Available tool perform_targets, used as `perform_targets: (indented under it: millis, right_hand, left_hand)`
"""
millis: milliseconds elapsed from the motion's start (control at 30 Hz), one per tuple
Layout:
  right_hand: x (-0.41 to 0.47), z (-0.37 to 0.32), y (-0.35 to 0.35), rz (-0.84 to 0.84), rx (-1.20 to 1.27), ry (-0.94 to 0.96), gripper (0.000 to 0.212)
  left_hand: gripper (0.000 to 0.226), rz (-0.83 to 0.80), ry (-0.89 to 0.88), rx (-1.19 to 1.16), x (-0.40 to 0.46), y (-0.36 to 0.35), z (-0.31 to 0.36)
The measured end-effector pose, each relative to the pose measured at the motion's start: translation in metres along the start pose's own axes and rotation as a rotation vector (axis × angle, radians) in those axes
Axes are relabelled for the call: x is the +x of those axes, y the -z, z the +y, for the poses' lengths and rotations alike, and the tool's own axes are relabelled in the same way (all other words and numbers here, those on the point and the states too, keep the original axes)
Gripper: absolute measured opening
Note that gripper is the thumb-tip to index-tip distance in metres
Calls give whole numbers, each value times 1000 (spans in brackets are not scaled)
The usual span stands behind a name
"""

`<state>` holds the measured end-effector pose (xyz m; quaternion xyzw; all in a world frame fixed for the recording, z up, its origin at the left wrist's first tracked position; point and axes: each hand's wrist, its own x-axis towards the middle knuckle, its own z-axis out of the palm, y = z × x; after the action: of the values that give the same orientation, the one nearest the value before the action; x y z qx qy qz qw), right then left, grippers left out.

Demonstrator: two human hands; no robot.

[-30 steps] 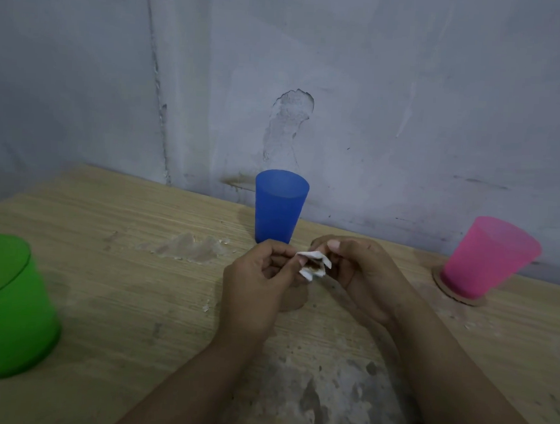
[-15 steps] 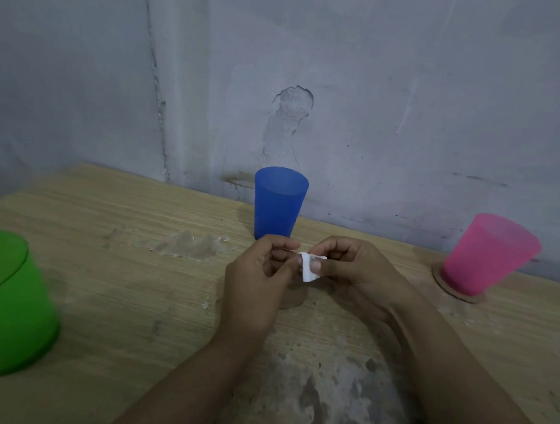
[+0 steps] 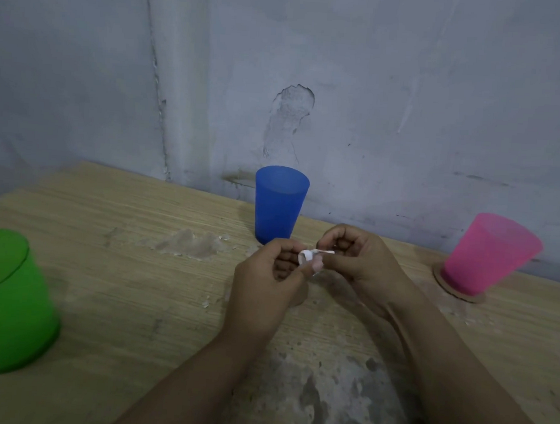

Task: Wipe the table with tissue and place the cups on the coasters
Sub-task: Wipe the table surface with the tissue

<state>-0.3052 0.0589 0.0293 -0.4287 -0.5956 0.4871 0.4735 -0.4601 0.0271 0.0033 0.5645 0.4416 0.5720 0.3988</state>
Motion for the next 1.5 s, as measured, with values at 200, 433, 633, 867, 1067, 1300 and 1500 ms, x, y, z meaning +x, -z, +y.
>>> perform_targets:
  millis: [200,433,633,867,1067,1300,1500]
  right_hand:
    - [0,-5,-8,24,-102,92,26]
    - [0,-3,-23,167,-198,131,20]
    - [-2,3,-12,134,154,-24,21]
    - [5,9,11,366,-204,53,17]
    - [6,22,33,339,-1210,18,26]
    - [2,21,2,146,-1299,86,22]
    - [7,19,14,136,-1326,-16,29]
  left_hand:
    - [22,76,-76,60,0,1,-2]
    - [17,125,-204,165,0,4,-3]
    - [56,-13,-247,205,-4,1,-2]
    - [74,-298,-198,585,-3,-2,-13]
    - [54,-467,-225,1046,1,-7,-21]
    - [56,-438,-170,1101,0,-7,-20]
    - [54,-432,-163,1087,-1,-7,-18]
